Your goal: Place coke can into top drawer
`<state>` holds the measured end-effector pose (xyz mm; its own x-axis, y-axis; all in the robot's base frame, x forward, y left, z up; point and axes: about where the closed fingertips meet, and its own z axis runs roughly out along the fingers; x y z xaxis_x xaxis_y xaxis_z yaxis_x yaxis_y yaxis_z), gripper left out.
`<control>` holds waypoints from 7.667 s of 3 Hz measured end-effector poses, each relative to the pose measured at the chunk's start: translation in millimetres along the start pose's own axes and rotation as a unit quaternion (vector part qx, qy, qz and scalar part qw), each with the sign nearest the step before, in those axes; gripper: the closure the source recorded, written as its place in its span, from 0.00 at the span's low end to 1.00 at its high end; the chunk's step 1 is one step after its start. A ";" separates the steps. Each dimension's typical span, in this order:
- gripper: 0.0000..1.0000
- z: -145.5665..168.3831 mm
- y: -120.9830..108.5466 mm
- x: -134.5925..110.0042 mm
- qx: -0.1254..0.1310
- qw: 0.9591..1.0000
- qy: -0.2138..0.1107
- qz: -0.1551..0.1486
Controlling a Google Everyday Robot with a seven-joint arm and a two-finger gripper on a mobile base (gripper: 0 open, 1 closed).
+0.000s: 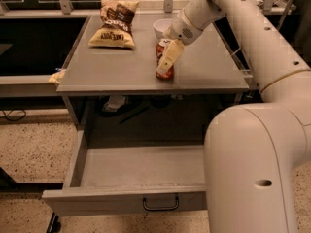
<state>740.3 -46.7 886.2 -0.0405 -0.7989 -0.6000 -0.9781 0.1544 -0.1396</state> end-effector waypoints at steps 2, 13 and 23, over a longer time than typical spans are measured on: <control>0.41 8.4 7.8 -11.3 -0.018 1.000 -0.010 -0.007; 1.00 -53.5 224.6 28.4 -0.009 0.998 -0.012 -0.055; 1.00 105.8 222.5 187.6 -0.083 0.991 -0.026 -0.101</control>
Offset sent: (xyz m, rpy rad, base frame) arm -0.0048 0.0132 -0.0007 0.0160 0.0148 0.0315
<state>536.6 -100.8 659.2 0.1656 -0.7726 -0.6129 -0.9855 -0.1064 -0.1321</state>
